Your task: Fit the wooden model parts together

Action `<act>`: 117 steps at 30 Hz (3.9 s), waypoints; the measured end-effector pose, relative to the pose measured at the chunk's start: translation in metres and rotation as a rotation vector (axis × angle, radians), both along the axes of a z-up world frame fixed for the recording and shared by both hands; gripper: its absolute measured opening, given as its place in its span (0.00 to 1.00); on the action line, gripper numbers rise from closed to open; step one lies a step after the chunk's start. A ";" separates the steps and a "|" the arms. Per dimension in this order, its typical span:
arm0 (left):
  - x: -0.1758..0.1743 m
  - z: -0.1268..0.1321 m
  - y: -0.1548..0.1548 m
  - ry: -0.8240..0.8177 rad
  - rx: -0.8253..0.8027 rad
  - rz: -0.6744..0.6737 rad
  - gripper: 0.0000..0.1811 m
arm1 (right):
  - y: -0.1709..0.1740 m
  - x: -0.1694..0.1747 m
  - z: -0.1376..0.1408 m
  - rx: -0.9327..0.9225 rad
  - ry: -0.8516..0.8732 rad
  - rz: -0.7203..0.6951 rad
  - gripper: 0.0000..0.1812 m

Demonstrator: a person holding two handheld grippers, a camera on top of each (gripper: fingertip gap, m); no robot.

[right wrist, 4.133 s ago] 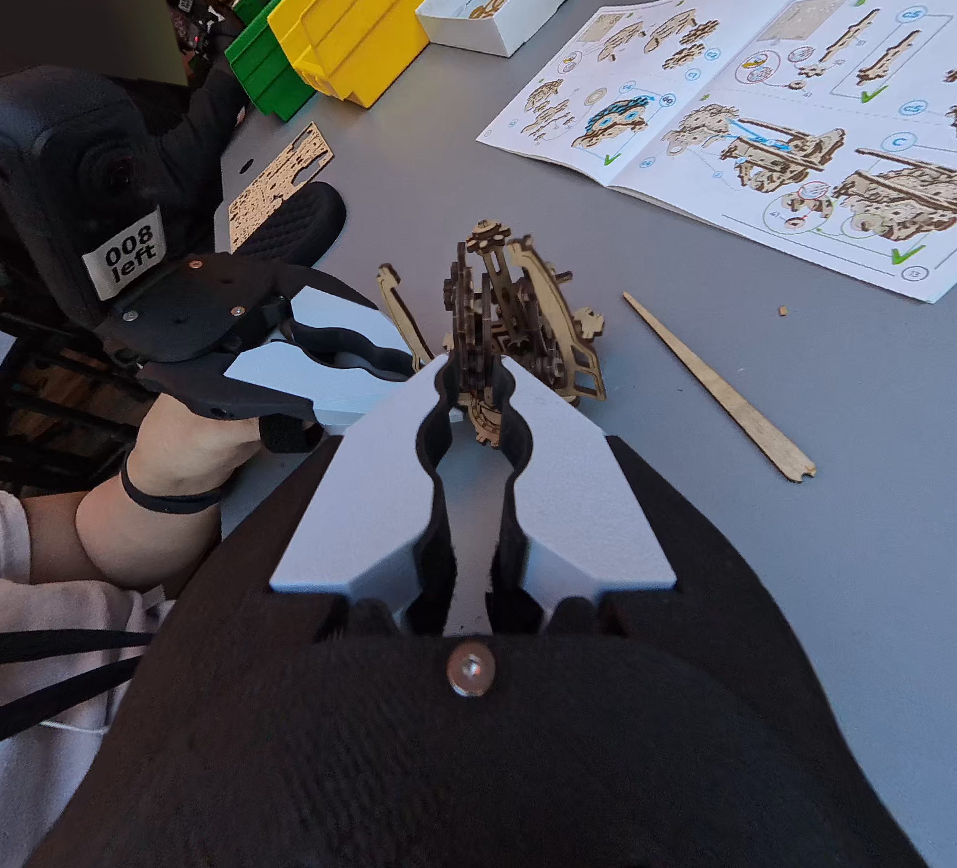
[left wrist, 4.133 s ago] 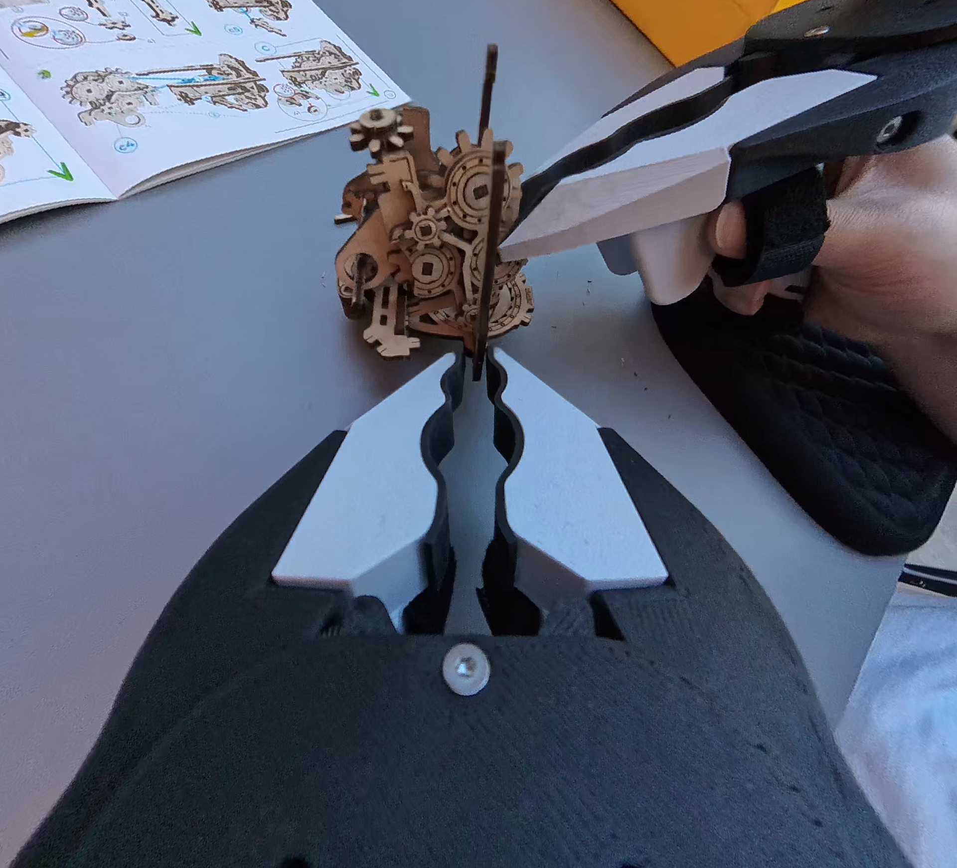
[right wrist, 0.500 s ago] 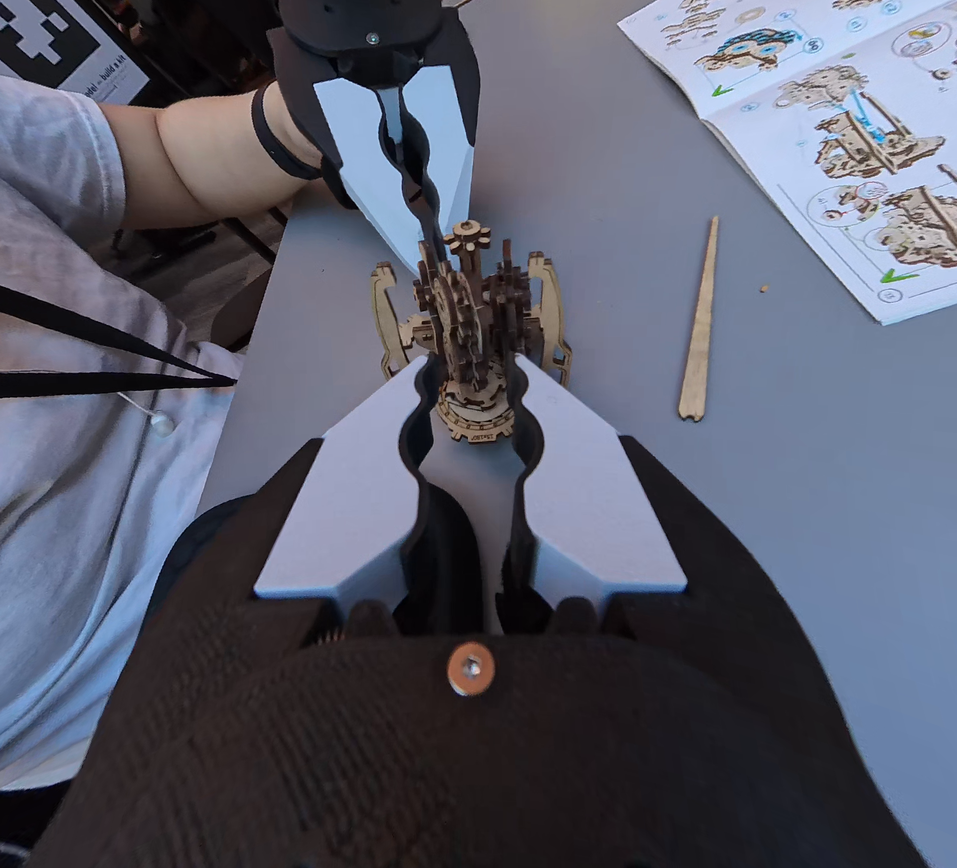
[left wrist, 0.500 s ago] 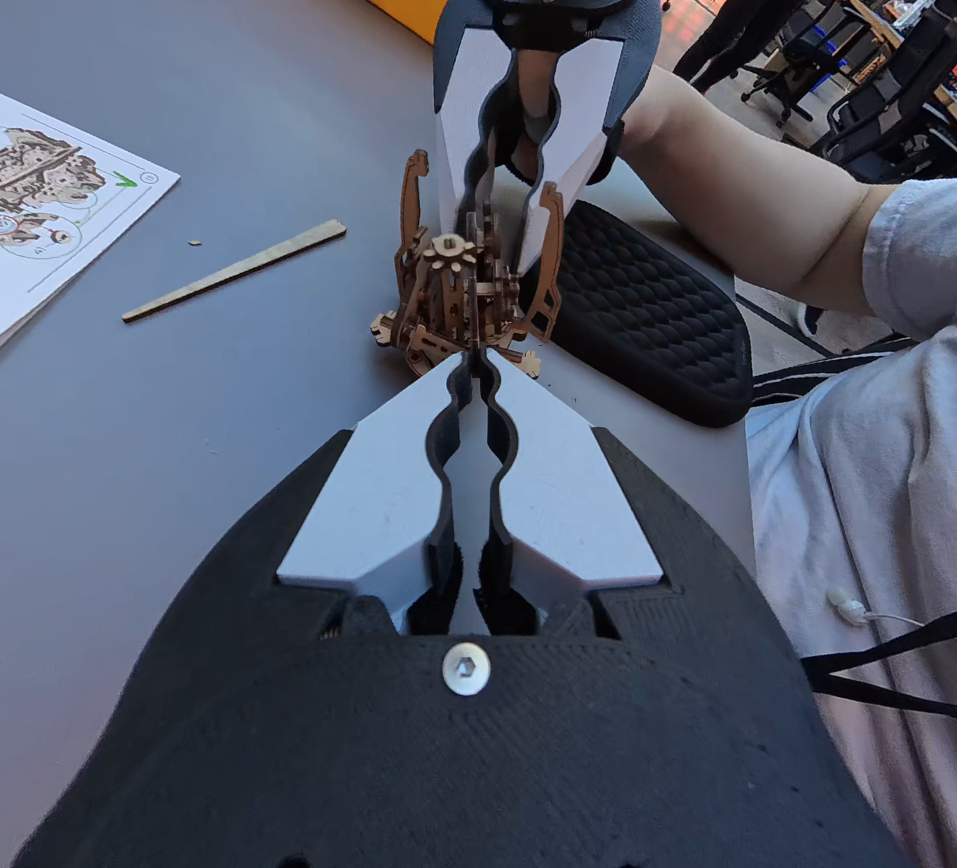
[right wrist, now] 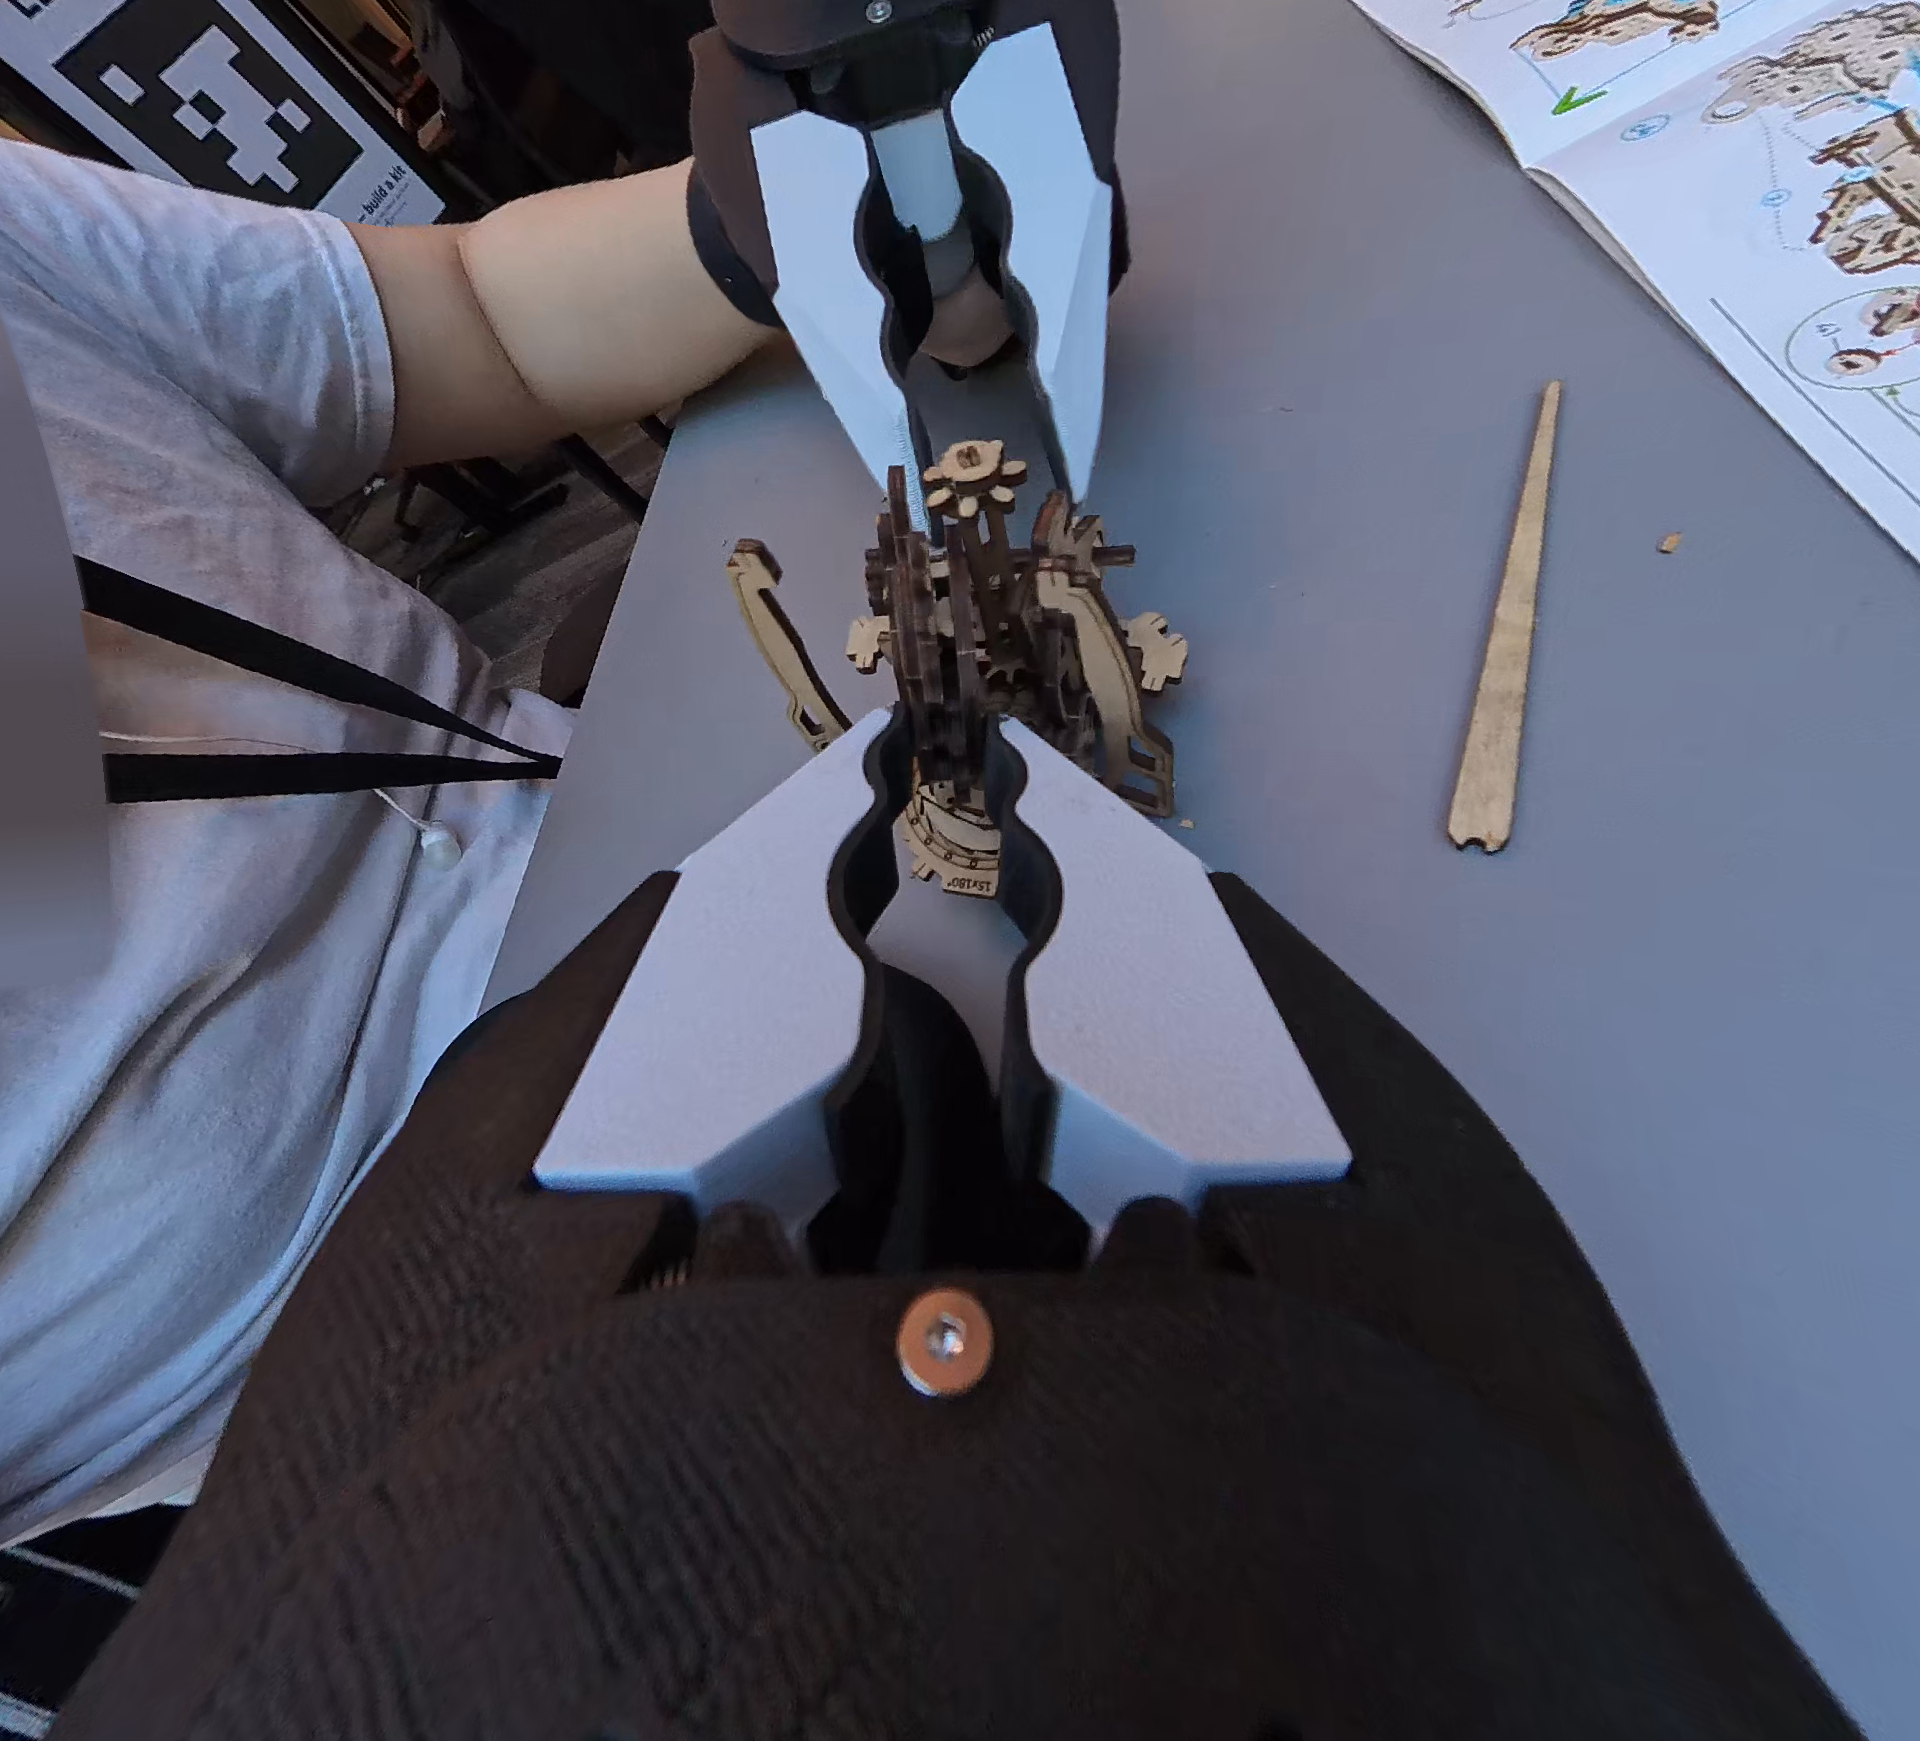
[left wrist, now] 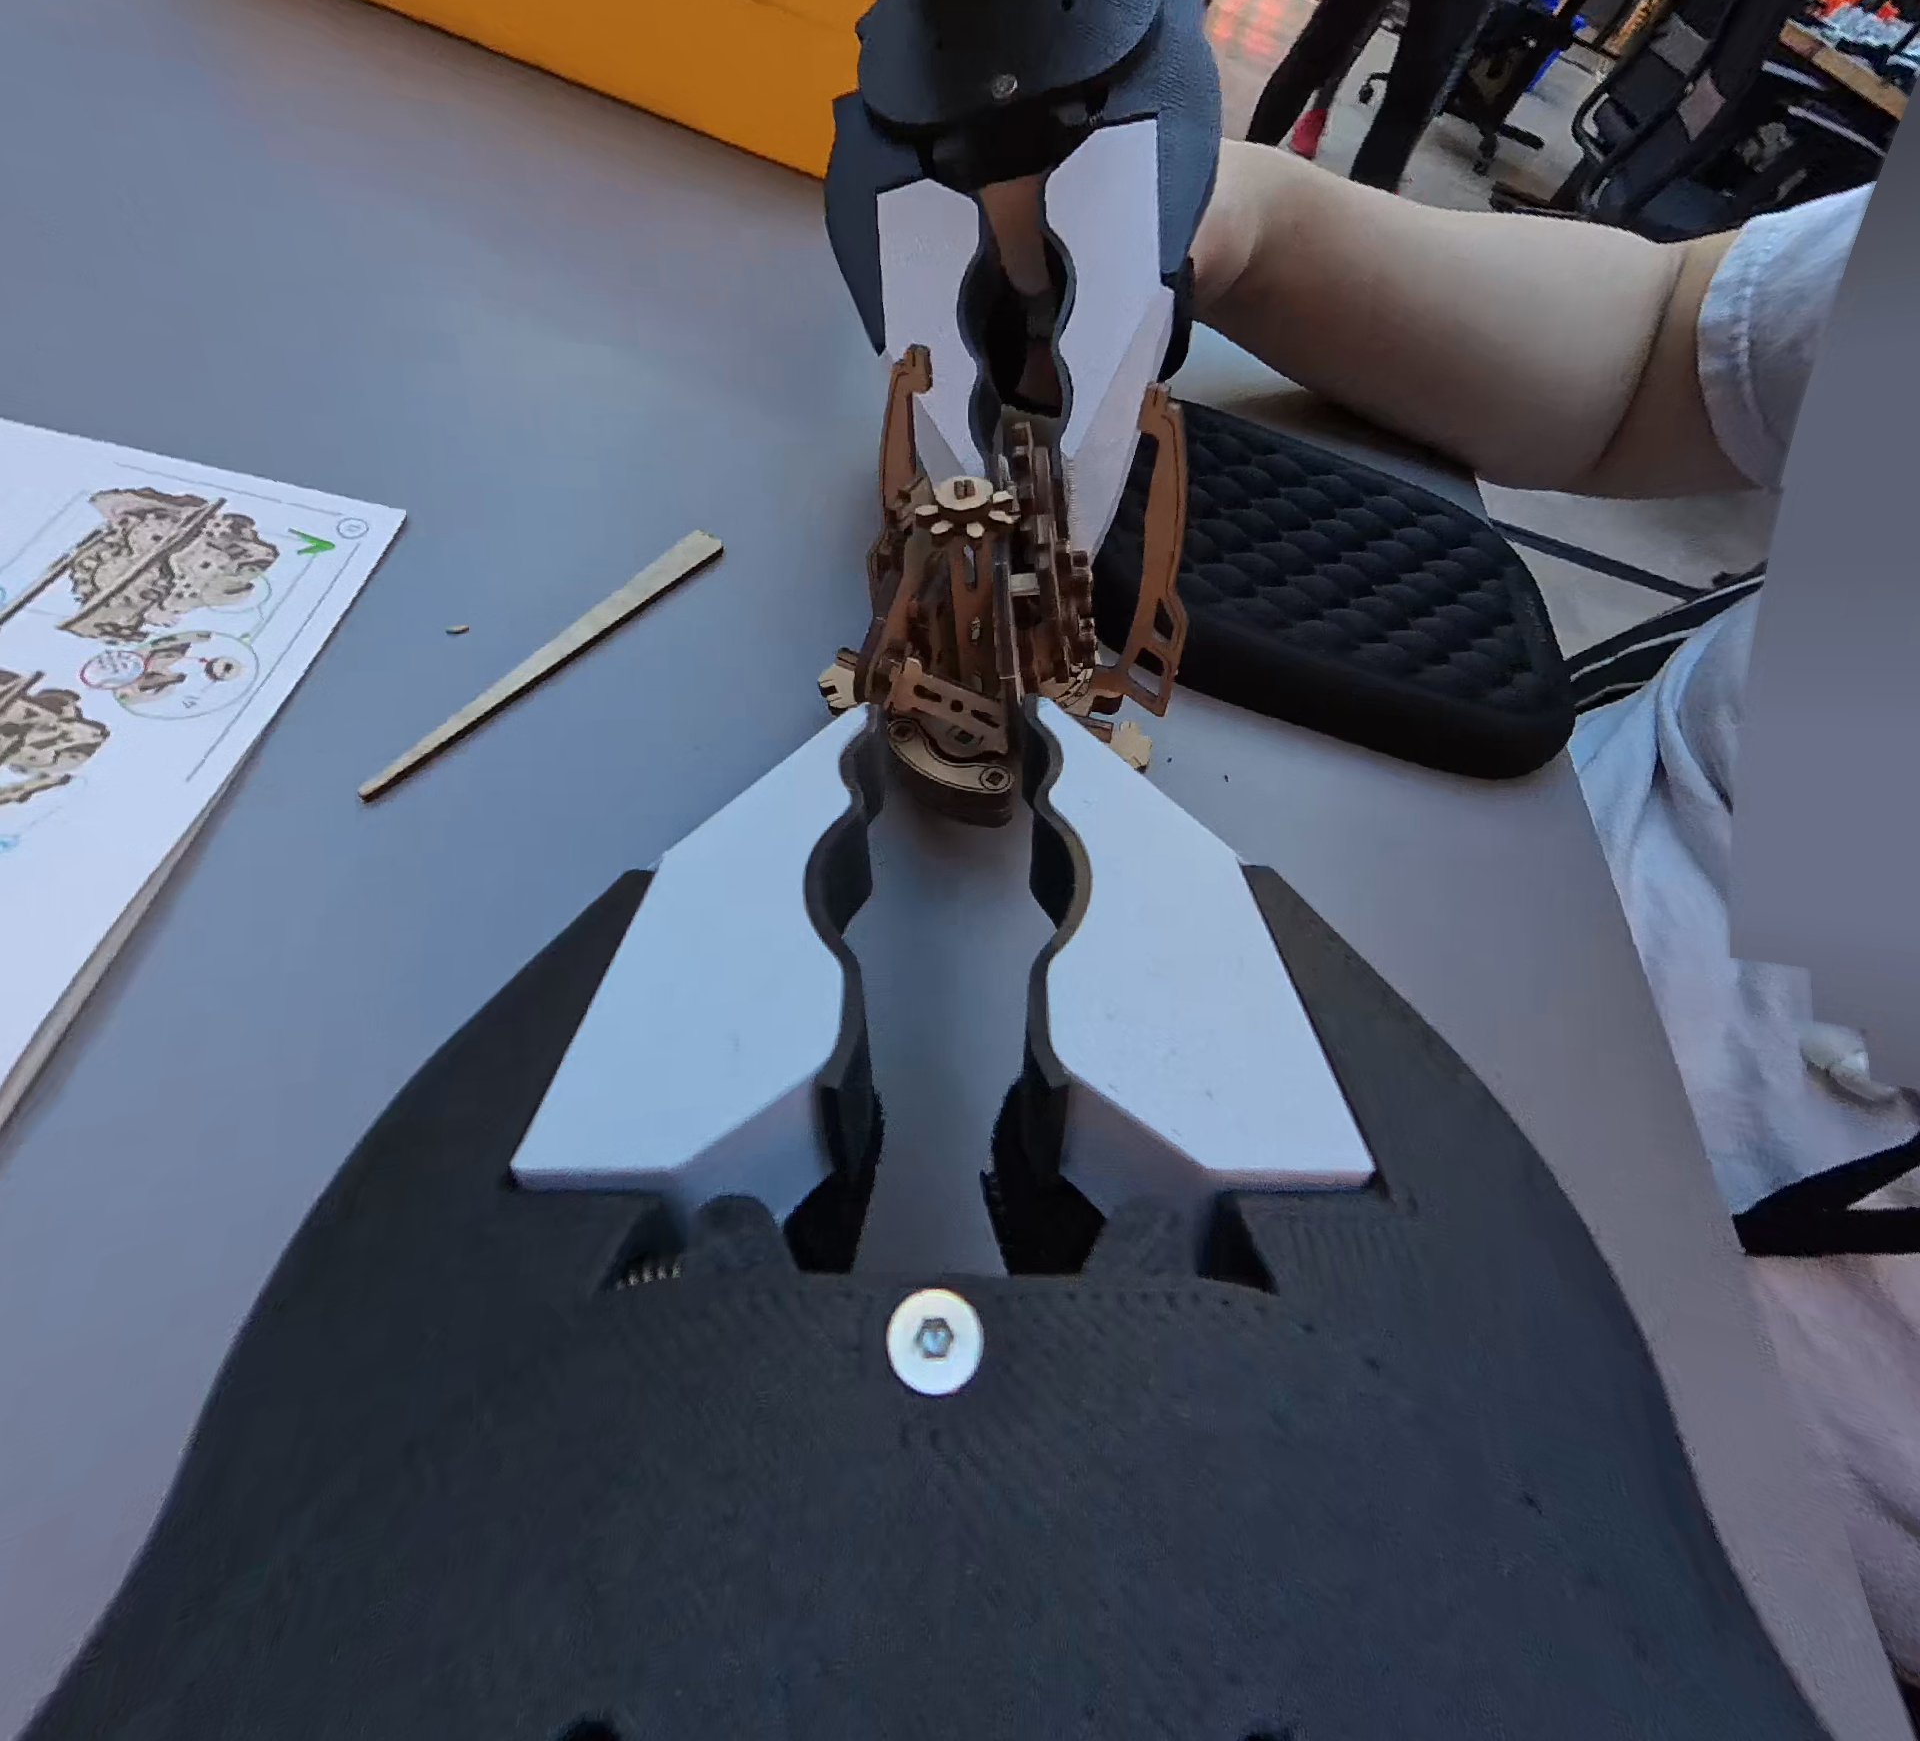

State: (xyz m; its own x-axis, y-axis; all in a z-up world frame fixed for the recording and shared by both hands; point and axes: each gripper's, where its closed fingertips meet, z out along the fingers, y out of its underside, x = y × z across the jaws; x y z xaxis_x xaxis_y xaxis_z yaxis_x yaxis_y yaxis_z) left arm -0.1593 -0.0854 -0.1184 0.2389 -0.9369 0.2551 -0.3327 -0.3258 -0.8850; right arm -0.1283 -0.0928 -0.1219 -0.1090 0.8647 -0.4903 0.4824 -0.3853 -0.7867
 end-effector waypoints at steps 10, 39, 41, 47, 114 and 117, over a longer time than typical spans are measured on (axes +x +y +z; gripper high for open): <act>-0.004 0.013 -0.002 -0.069 -0.001 -0.160 0.15 | 0.001 0.000 0.000 0.015 0.001 -0.003 0.06; 0.002 -0.008 0.000 0.043 -0.043 -0.322 0.19 | -0.001 0.001 -0.001 0.045 -0.022 -0.001 0.06; 0.002 -0.009 -0.002 0.048 -0.045 -0.338 0.17 | 0.000 0.001 -0.001 0.047 -0.023 -0.005 0.06; 0.003 -0.008 -0.009 0.035 -0.085 -0.370 0.04 | 0.004 0.002 -0.001 0.066 -0.022 -0.034 0.06; 0.016 -0.010 0.000 0.056 -0.003 -0.225 0.09 | 0.006 0.015 0.002 0.371 -0.061 -0.115 0.06; 0.018 -0.007 -0.005 0.024 -0.065 -0.237 0.14 | 0.006 0.016 0.001 0.415 -0.059 -0.108 0.06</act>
State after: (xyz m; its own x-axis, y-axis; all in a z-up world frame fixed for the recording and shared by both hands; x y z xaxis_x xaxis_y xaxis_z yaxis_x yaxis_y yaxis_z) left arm -0.1408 -0.0908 -0.1251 0.0210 -0.9495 0.3131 -0.4274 -0.2917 -0.8557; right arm -0.1127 -0.0871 -0.1213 0.0110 0.9948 -0.1015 0.5049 -0.0931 -0.8581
